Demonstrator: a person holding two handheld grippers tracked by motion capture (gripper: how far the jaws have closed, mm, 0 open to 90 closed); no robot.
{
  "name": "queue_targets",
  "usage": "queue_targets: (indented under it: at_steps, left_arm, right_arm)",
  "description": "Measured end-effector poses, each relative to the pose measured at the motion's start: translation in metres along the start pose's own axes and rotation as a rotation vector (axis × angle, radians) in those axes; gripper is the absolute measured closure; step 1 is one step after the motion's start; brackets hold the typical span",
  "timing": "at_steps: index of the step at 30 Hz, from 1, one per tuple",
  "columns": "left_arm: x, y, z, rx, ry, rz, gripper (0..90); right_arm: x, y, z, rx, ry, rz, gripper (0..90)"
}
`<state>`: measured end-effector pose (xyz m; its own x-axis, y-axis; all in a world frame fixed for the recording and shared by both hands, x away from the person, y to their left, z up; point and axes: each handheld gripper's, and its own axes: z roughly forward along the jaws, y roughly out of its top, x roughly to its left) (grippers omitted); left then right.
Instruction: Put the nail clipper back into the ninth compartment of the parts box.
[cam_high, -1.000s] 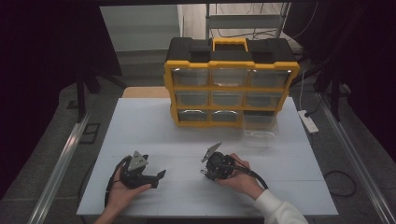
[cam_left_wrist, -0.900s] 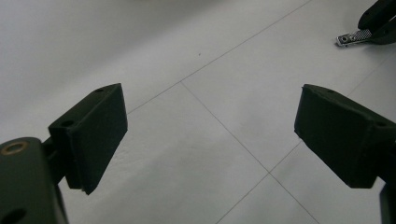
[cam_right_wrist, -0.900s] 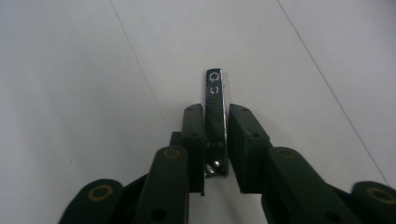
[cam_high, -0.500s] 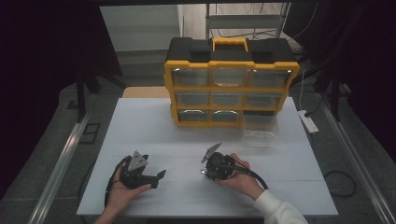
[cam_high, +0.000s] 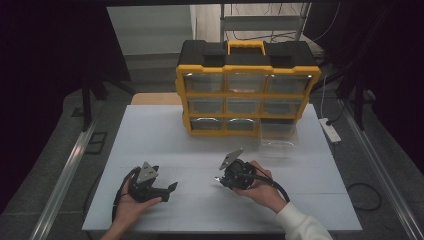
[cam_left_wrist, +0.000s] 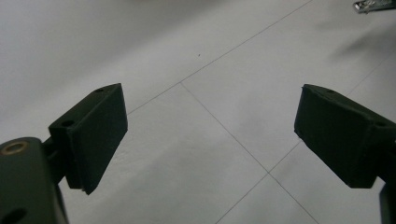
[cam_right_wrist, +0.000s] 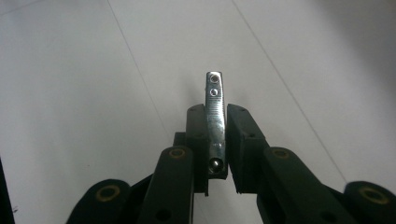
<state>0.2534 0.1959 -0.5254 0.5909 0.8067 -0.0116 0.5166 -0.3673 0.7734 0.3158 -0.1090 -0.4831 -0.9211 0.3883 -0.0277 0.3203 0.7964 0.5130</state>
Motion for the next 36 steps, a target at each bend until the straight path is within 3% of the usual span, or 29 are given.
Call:
queue_targets:
  at_steps: [36]
  left_arm:
    - [0.0,0.0,0.0,-0.007,-0.001,-0.005,10.5]
  right_arm:
    - [-0.006,0.005,-0.06,-0.162,-0.055,0.024,79.4]
